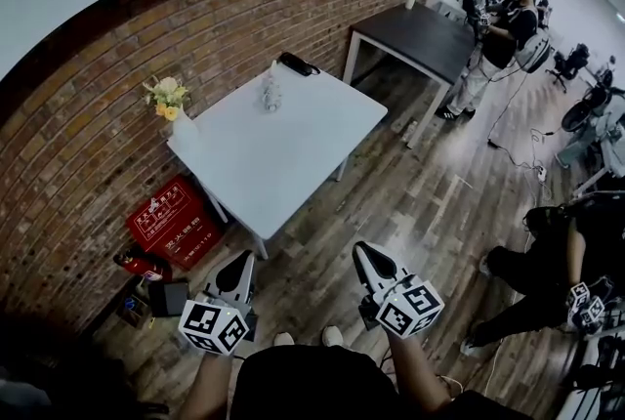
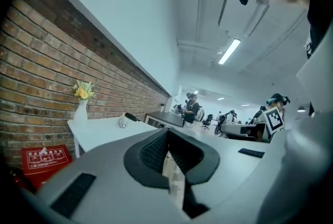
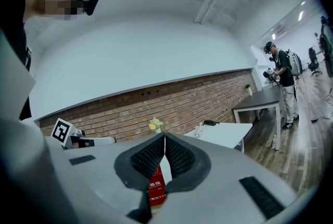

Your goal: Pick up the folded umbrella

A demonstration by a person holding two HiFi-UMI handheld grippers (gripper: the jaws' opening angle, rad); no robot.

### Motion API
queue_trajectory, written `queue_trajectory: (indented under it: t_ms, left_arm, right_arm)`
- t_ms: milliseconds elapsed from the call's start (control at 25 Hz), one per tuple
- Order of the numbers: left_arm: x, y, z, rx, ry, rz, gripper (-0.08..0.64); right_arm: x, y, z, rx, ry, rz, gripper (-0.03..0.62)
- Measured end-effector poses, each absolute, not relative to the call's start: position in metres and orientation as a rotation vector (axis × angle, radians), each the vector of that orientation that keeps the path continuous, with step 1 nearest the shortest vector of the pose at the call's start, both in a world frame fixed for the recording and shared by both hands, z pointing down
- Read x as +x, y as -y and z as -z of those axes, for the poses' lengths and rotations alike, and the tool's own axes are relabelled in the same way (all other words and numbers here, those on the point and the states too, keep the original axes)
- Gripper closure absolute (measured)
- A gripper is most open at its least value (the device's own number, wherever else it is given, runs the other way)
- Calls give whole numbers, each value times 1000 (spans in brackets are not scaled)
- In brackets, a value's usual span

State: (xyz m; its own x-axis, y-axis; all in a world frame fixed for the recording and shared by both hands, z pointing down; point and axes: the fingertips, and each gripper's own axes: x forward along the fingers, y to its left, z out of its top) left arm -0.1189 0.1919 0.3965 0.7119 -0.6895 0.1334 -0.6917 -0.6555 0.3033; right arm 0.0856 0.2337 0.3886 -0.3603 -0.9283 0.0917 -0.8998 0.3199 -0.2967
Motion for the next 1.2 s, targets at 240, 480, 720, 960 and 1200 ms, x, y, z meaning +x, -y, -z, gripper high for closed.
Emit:
queue_trajectory:
  t_ms: [240,480,720,960,1200]
  left_arm:
    - [-139,-189,-401,2567,1073,5,546]
    - [-161,-189,-405,2574,1044,17,546]
    - [-181,-184,-407,2554,1056,30,546]
    - [-186,-169,-408,2530,1067,44,546]
    - [-171,-154,-414,2528,1060,8,546]
  right_arm:
    - [73,-234,-391,-1737,-2440,485,571]
    - [54,-235,-395,-1758,-2432,493,571]
    - [43,-231,-399,-1768,-2429,510,571]
    - [41,-215,-398,-1766,-2435,522,571]
    - [51,-194,-407,-1744,-2436,558,571]
